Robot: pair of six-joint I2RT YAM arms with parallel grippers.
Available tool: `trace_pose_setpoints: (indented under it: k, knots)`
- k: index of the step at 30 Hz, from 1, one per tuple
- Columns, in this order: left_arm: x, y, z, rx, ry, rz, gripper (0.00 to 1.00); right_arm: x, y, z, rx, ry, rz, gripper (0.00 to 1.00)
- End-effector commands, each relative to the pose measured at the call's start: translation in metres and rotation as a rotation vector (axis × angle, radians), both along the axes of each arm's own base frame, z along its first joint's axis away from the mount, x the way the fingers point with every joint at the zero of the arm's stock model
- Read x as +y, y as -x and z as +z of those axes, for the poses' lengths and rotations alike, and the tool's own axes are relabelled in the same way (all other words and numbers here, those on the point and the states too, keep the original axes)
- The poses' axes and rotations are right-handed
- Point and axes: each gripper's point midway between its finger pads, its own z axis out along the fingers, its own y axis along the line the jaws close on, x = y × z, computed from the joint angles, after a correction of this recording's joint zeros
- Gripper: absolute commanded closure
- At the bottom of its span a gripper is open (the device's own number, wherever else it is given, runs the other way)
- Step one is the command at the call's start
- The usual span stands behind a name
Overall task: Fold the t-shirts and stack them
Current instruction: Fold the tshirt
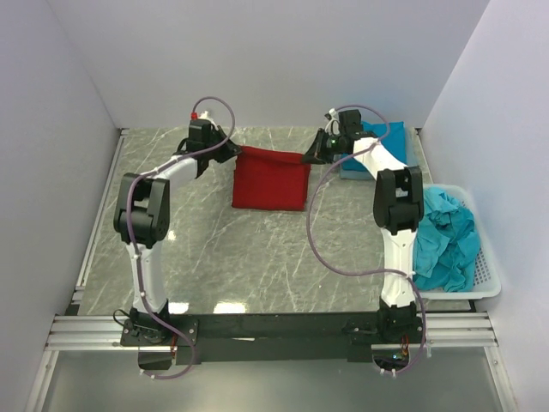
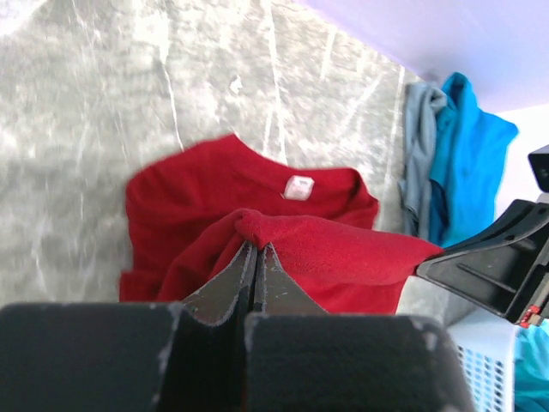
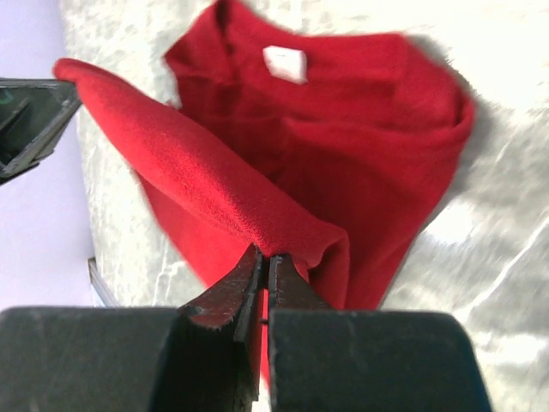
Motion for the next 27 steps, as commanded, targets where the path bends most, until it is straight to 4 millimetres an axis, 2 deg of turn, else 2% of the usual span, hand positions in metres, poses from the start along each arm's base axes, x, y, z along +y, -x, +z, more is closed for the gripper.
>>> trace_pose_setpoints:
  k: [1, 2, 3, 4, 5, 6, 7, 8, 9, 12, 13, 15, 16, 17, 18, 19, 20, 21, 22, 23, 24, 25, 26, 27]
  knots:
    - [0.0, -0.03, 0.017, -0.104, -0.001, -0.014, 1.0, -0.009, -0.027, -0.001, -0.045, 0.001, -0.043, 0.97]
    - [0.0, -0.033, 0.013, -0.096, -0.005, -0.014, 1.0, -0.011, -0.034, 0.002, -0.06, 0.0, -0.051, 0.94]
    - [-0.002, -0.038, 0.015, -0.103, -0.001, -0.019, 1.0, -0.01, -0.037, 0.001, -0.063, 0.0, -0.052, 0.86]
    - [-0.002, -0.04, 0.013, -0.099, 0.005, -0.023, 1.0, -0.011, -0.039, -0.006, -0.053, 0.004, -0.054, 0.84]
    - [-0.005, -0.041, 0.005, -0.088, 0.007, -0.031, 0.93, -0.013, -0.044, -0.003, -0.061, 0.004, -0.06, 0.77]
    - [-0.007, -0.043, 0.008, -0.094, 0.017, -0.039, 0.85, -0.015, -0.046, -0.003, -0.063, 0.006, -0.066, 0.6]
    - [-0.007, -0.044, 0.004, -0.09, 0.017, -0.046, 0.73, -0.015, -0.048, -0.007, -0.061, 0.013, -0.068, 0.53]
    - [-0.008, -0.044, 0.004, -0.086, 0.019, -0.048, 0.44, -0.018, -0.049, -0.006, -0.059, 0.016, -0.077, 0.44]
    - [-0.007, -0.044, 0.006, -0.086, 0.016, -0.049, 0.33, -0.02, -0.051, -0.003, -0.067, 0.018, -0.077, 0.35]
    - [-0.006, -0.041, 0.016, -0.1, 0.004, -0.051, 0.01, -0.02, -0.048, 0.006, -0.078, 0.022, -0.072, 0.26]
    - [-0.006, -0.039, 0.028, -0.118, 0.005, -0.052, 0.01, -0.02, -0.046, 0.018, -0.1, 0.021, -0.067, 0.24]
    - [-0.006, -0.034, 0.035, -0.124, -0.002, -0.063, 0.01, -0.018, -0.036, 0.023, -0.099, 0.025, -0.057, 0.21]
    - [-0.006, -0.029, 0.047, -0.131, 0.0, -0.07, 0.0, -0.018, -0.032, 0.042, -0.134, 0.025, -0.053, 0.21]
    - [-0.007, -0.026, 0.051, -0.134, 0.0, -0.076, 0.01, -0.019, -0.023, 0.036, -0.121, 0.036, -0.054, 0.2]
    - [-0.009, -0.019, 0.05, -0.123, -0.002, -0.087, 0.0, -0.014, -0.014, 0.058, -0.161, 0.031, -0.042, 0.19]
    - [-0.01, -0.012, 0.066, -0.148, 0.002, -0.094, 0.01, -0.011, -0.006, 0.063, -0.166, 0.03, -0.037, 0.19]
    - [-0.01, -0.007, 0.071, -0.156, 0.003, -0.093, 0.01, -0.006, 0.006, 0.053, -0.153, 0.028, -0.027, 0.19]
    - [-0.01, 0.004, 0.061, -0.13, -0.001, -0.098, 0.01, -0.003, 0.014, 0.056, -0.165, 0.021, -0.022, 0.19]
    - [-0.011, 0.013, 0.078, -0.16, 0.007, -0.102, 0.01, 0.008, 0.025, 0.074, -0.202, 0.001, -0.008, 0.19]
    - [-0.012, 0.02, 0.081, -0.168, 0.016, -0.106, 0.01, 0.012, 0.03, 0.069, -0.212, -0.01, -0.003, 0.18]
    - [-0.011, 0.032, 0.069, -0.137, 0.023, -0.104, 0.01, 0.016, 0.034, 0.073, -0.217, -0.02, 0.005, 0.18]
    - [-0.01, 0.041, 0.084, -0.161, 0.033, -0.104, 0.01, 0.023, 0.036, 0.072, -0.209, -0.026, 0.017, 0.18]
    - [-0.01, 0.048, 0.085, -0.162, 0.04, -0.105, 0.01, 0.027, 0.033, 0.076, -0.217, -0.029, 0.021, 0.18]
    - [-0.008, 0.058, 0.073, -0.13, 0.04, -0.101, 0.01, 0.032, 0.033, 0.075, -0.212, -0.037, 0.029, 0.18]
